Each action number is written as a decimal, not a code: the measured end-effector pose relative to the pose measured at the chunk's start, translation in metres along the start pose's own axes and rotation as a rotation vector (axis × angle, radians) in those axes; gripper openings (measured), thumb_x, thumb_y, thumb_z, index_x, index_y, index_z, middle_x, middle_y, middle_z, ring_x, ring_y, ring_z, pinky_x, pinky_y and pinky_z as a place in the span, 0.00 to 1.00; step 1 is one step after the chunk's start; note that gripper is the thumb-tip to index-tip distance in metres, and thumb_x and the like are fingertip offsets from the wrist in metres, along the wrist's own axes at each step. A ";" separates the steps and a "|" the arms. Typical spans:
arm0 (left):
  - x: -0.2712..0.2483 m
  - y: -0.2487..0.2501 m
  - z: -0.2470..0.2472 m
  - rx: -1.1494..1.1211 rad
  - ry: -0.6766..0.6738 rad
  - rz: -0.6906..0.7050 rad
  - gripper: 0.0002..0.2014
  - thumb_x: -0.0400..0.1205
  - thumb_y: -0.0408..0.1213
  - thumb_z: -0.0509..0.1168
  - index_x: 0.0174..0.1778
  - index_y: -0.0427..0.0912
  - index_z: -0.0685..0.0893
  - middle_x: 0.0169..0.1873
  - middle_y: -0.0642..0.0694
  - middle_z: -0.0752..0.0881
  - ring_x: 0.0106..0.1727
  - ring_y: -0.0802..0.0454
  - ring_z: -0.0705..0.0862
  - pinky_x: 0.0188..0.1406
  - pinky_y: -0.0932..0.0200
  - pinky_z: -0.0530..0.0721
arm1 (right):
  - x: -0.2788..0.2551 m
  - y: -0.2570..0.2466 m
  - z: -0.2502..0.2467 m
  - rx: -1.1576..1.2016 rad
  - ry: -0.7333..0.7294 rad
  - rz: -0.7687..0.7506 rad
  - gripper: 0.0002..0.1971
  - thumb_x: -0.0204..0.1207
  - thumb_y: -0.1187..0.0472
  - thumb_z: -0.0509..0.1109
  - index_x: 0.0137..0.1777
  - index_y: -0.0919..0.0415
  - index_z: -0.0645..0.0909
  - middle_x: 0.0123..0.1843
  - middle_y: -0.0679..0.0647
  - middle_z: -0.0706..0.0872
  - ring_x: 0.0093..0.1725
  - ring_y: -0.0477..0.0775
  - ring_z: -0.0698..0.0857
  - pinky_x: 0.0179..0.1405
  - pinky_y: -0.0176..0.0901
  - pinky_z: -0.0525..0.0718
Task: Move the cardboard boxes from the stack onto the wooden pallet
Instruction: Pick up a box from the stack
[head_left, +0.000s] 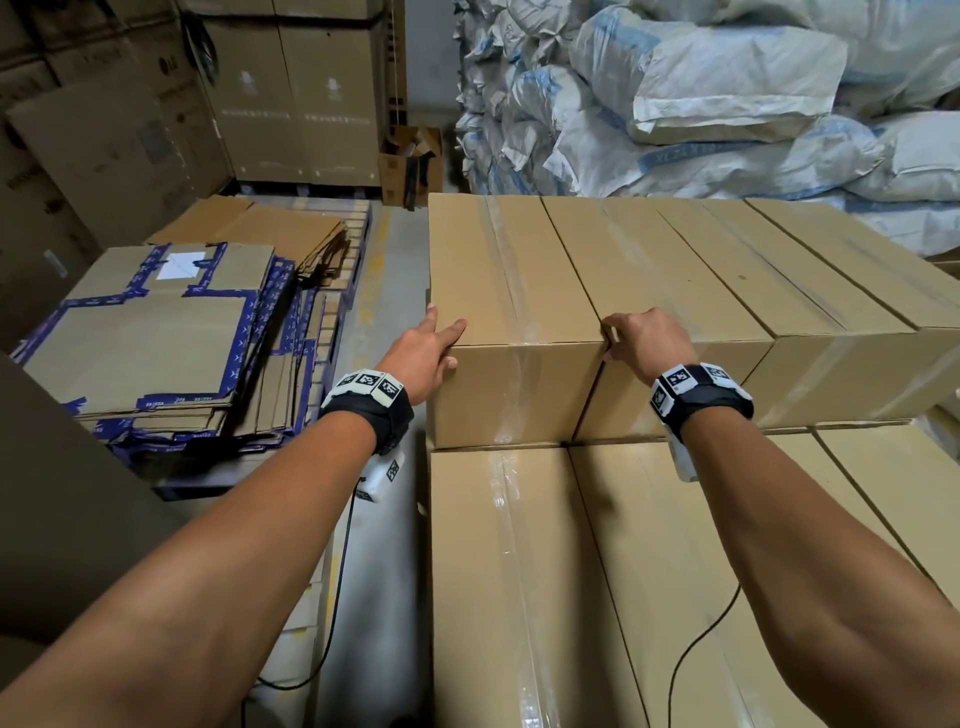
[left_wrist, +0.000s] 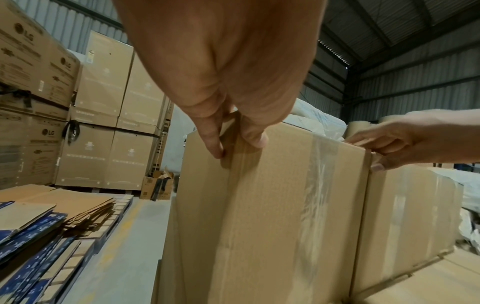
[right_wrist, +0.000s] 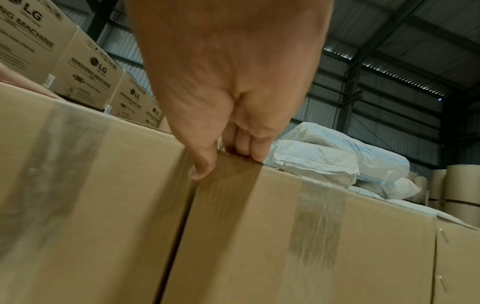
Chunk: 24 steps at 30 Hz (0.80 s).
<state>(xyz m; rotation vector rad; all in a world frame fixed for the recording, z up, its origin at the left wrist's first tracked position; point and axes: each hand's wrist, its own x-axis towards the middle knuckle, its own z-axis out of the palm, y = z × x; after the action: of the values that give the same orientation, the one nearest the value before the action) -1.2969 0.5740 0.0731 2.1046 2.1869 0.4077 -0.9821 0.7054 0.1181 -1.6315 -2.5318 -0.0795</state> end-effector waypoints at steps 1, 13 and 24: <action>-0.001 0.002 0.001 0.007 0.000 -0.004 0.30 0.92 0.38 0.63 0.91 0.53 0.64 0.89 0.29 0.57 0.73 0.27 0.81 0.75 0.38 0.80 | -0.004 -0.003 0.005 0.015 -0.002 -0.008 0.18 0.81 0.60 0.78 0.70 0.56 0.83 0.47 0.59 0.83 0.44 0.63 0.81 0.43 0.52 0.82; -0.083 0.044 0.011 -0.011 0.048 -0.119 0.31 0.91 0.43 0.62 0.90 0.47 0.60 0.91 0.36 0.54 0.71 0.31 0.83 0.68 0.35 0.85 | -0.168 -0.034 0.072 0.207 -0.057 -0.016 0.29 0.85 0.64 0.72 0.85 0.52 0.71 0.93 0.57 0.57 0.92 0.63 0.58 0.89 0.63 0.62; -0.290 0.161 0.124 -0.398 -0.159 -0.039 0.20 0.87 0.40 0.65 0.76 0.49 0.82 0.71 0.45 0.84 0.66 0.45 0.86 0.69 0.49 0.83 | -0.419 -0.009 0.104 0.341 0.007 0.202 0.12 0.85 0.49 0.69 0.67 0.41 0.83 0.54 0.47 0.93 0.54 0.57 0.90 0.46 0.50 0.89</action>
<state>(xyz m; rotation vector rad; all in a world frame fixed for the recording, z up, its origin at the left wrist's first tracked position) -1.0955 0.3072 -0.0431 1.8124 1.8698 0.5931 -0.8274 0.3351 -0.0414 -1.7228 -2.2061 0.3444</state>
